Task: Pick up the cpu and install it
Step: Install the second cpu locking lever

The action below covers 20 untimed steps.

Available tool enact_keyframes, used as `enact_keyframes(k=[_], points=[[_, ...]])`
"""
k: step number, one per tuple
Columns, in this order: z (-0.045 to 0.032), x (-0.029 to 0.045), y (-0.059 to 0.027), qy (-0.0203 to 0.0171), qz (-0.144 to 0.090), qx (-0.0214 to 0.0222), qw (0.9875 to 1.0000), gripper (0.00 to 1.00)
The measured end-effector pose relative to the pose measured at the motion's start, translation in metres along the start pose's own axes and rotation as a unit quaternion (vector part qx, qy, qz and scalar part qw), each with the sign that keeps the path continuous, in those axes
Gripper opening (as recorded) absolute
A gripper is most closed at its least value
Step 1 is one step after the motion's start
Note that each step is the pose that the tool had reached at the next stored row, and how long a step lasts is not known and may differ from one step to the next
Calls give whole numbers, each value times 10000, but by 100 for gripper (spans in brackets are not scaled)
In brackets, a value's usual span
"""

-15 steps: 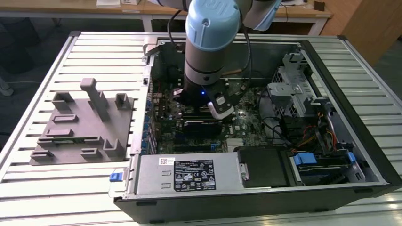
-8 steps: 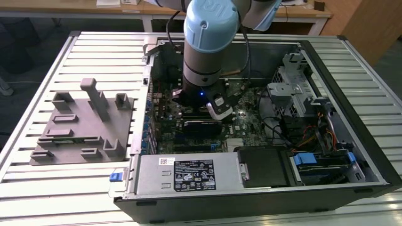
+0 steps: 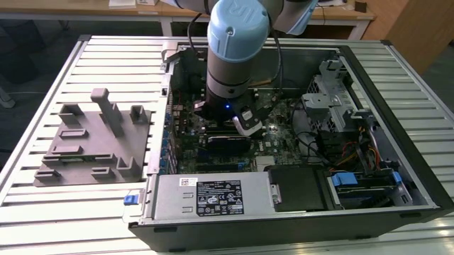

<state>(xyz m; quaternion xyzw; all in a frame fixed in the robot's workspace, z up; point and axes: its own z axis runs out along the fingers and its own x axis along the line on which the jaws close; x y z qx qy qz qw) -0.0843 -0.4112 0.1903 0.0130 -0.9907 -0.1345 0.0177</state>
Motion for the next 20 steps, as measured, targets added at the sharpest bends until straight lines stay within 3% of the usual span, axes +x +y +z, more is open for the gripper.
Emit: enact_keyframes(k=[20], points=[[-265, 9, 73, 0, -1, -35, 10000, 11]])
